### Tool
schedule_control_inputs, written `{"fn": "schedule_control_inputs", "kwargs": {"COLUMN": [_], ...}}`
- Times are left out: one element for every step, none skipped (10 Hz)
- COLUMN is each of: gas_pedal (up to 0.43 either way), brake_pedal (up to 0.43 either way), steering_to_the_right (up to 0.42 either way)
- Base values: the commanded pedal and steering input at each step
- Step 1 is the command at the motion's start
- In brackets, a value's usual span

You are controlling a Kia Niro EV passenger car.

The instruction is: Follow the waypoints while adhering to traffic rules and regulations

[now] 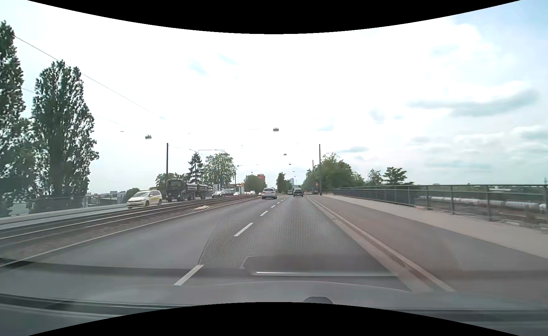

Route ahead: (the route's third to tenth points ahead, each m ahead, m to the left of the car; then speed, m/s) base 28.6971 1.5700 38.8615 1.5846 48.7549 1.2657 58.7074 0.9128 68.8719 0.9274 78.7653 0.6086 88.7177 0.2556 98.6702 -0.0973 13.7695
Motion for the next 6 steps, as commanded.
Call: {"fn": "schedule_control_inputs", "kwargs": {"gas_pedal": [0.169, 0.169, 0.157, 0.157, 0.157, 0.150], "brake_pedal": [0.000, 0.000, 0.000, 0.000, 0.000, 0.000], "steering_to_the_right": [0.001, 0.001, 0.001, 0.001, 0.000, 0.000]}}
